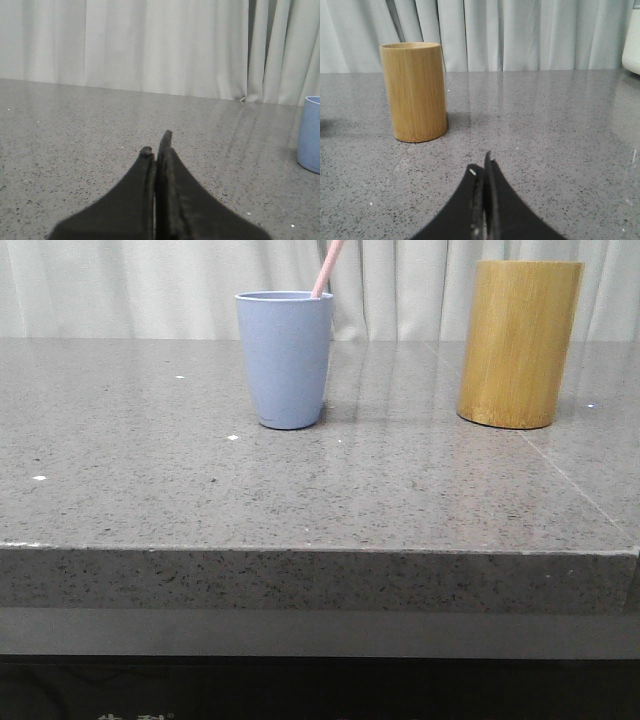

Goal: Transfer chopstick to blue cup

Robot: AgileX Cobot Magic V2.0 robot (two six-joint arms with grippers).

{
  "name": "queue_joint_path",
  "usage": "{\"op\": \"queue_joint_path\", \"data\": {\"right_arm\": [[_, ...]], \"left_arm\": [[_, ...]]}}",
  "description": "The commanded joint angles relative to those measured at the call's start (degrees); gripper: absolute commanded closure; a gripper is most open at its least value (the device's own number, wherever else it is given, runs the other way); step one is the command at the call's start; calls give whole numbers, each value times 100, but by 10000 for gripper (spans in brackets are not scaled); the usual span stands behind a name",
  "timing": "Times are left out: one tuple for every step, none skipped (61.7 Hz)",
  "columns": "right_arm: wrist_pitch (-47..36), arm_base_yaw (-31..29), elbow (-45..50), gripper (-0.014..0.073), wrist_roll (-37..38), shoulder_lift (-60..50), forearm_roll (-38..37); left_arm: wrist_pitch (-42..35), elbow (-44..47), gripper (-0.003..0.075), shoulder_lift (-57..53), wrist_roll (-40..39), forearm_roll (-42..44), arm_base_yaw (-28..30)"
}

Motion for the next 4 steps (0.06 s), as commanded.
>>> {"op": "queue_joint_path", "data": {"right_arm": [[-521, 15, -14, 661, 0, -120, -66], [-521, 15, -14, 661, 0, -120, -66], [-521, 15, -14, 661, 0, -120, -66], [-521, 15, -14, 661, 0, -120, -66]], "left_arm": [[-426, 68, 739, -142, -50, 1, 6], [-426, 68, 739, -142, -50, 1, 6], [-426, 68, 739, -142, -50, 1, 6], [-426, 68, 739, -142, -50, 1, 6]]}}
